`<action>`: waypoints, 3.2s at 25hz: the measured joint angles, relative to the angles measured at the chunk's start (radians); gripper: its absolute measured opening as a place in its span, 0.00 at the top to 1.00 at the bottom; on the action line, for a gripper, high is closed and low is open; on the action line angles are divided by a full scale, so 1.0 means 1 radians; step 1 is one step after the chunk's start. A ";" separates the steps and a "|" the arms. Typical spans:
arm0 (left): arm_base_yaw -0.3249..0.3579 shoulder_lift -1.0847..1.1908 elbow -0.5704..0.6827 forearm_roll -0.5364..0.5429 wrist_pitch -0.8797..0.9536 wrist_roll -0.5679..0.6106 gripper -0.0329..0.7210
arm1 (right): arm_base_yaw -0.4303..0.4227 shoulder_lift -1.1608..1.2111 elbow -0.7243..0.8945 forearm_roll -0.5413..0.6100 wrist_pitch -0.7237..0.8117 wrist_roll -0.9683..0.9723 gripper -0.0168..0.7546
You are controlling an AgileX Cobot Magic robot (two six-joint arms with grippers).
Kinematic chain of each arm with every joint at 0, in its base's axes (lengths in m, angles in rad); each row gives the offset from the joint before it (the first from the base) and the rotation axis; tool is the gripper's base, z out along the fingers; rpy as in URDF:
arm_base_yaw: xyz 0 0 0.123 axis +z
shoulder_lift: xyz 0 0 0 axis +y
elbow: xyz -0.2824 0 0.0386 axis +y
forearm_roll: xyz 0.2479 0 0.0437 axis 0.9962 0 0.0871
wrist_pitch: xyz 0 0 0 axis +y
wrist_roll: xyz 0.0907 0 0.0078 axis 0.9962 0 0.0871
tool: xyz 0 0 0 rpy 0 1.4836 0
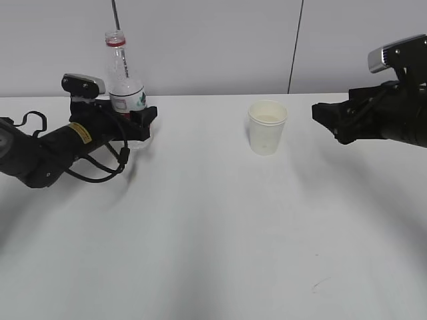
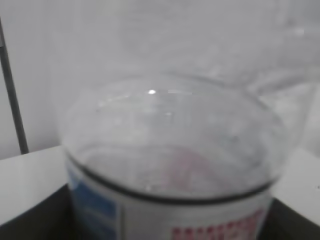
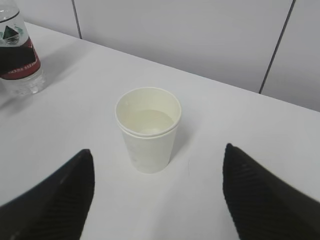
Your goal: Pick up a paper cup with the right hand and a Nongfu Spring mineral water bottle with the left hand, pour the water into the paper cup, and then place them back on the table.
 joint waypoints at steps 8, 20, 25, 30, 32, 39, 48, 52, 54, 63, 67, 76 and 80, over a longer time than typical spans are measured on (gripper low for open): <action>0.000 -0.001 0.006 0.002 0.041 0.002 0.18 | 0.000 0.000 0.000 -0.010 0.000 0.002 0.20; 0.005 -0.214 0.290 -0.052 0.047 0.002 0.18 | 0.000 0.000 0.000 -0.013 0.000 0.004 0.22; 0.005 -0.402 0.427 -0.052 0.192 0.002 0.18 | 0.000 0.000 0.000 -0.019 0.044 0.015 0.22; 0.001 -0.694 0.505 -0.049 0.404 0.002 0.18 | 0.044 -0.030 -0.019 -0.014 0.302 0.035 0.22; -0.006 -0.804 0.509 -0.049 0.517 0.002 0.18 | 0.102 -0.034 -0.062 0.003 0.494 0.038 0.22; -0.142 -1.157 0.513 -0.068 1.027 0.002 0.18 | 0.315 -0.034 -0.328 0.240 1.226 -0.149 0.22; -0.337 -1.522 0.519 -0.412 1.747 0.004 0.25 | 0.352 -0.135 -0.579 0.697 1.687 -0.540 0.22; -0.347 -1.611 0.476 -0.531 2.067 0.026 0.25 | 0.352 -0.275 -0.578 0.742 1.751 -0.559 0.22; -0.347 -1.648 0.450 -0.550 2.181 0.042 0.25 | 0.352 -0.353 -0.578 0.764 1.758 -0.561 0.22; -0.347 -1.891 0.438 -0.610 2.236 0.144 0.25 | 0.352 -0.782 -0.409 0.824 1.783 -0.543 0.22; -0.347 -2.004 0.438 -0.513 2.241 0.179 0.25 | 0.352 -0.998 -0.250 0.818 1.789 -0.526 0.22; -0.347 -2.114 0.554 -0.425 2.244 0.182 0.25 | 0.352 -1.367 0.094 0.675 1.762 -0.459 0.22; -0.347 -2.115 0.640 -0.424 2.248 0.182 0.25 | 0.352 -1.455 0.184 0.596 1.753 -0.411 0.22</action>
